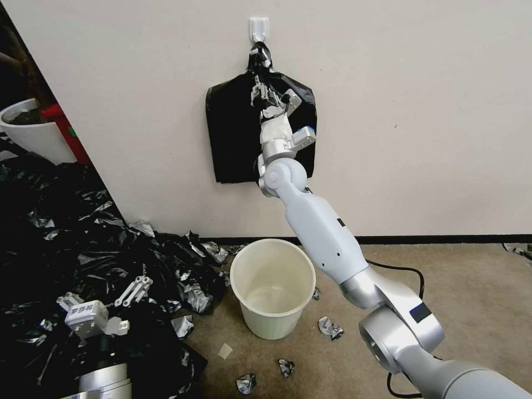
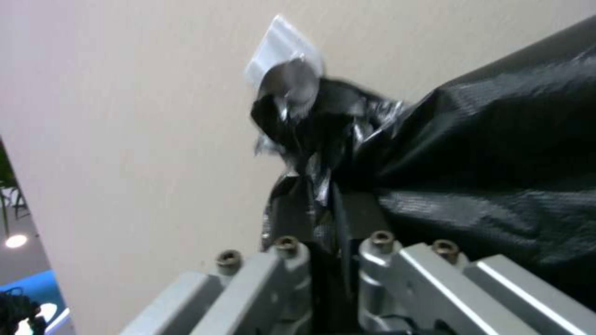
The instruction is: Place a trash bag onto the trash bin.
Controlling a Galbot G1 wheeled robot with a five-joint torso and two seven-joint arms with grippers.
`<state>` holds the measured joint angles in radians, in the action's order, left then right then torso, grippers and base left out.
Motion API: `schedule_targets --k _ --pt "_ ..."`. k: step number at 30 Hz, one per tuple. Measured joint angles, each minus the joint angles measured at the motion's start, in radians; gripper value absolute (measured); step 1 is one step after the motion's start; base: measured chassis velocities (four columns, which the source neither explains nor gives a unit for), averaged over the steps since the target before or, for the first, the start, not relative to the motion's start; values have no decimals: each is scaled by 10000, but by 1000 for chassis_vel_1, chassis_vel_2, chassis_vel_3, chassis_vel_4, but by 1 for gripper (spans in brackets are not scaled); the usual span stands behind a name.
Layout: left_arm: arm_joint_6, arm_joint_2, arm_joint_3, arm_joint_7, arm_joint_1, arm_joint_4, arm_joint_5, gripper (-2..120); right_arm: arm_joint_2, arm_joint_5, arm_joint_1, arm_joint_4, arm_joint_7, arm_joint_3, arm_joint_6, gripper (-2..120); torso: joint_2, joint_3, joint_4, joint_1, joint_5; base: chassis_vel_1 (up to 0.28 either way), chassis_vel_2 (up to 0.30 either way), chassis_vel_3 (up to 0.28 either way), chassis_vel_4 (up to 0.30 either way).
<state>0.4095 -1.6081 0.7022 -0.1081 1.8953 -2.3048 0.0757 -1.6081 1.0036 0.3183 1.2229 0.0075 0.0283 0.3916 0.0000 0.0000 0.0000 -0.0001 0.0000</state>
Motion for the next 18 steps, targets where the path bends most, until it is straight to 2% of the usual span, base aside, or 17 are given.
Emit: schedule_targets --k 3,4,7,9,12,16,18 --pt "1 0 -2 -1 -1 34 -40 100 -1 -13 94 30 -73 28 -1 22 -1 0 0 0 0 0 0 0 0" --pt "1 0 -2 -1 -1 34 -40 100 -1 -13 94 30 -73 28 -1 22 -1 0 0 0 0 0 0 0 0" --pt "2 0 -2 -3 -46 131 -76 100 -2 -16 98 29 -182 25 0 38 -1 0 0 0 0 0 0 0 0" --pt "3 0 -2 -2 -58 152 -82 100 -2 -16 98 28 -193 24 0 41 -1 0 0 0 0 0 0 0 0" --pt "3 0 1 -4 -86 246 -113 100 -3 -15 40 -100 -276 -48 14 57 0 0 0 1 0 0 0 0 0" --pt "4 0 10 -5 -93 272 -115 100 -2 -2 0 -169 -341 -86 31 61 0 0 0 1 0 0 0 0 0" --pt "6 0 74 -17 -147 342 -114 100 -2 180 -61 -227 -717 -114 86 78 0 0 0 1 0 0 0 0 0"
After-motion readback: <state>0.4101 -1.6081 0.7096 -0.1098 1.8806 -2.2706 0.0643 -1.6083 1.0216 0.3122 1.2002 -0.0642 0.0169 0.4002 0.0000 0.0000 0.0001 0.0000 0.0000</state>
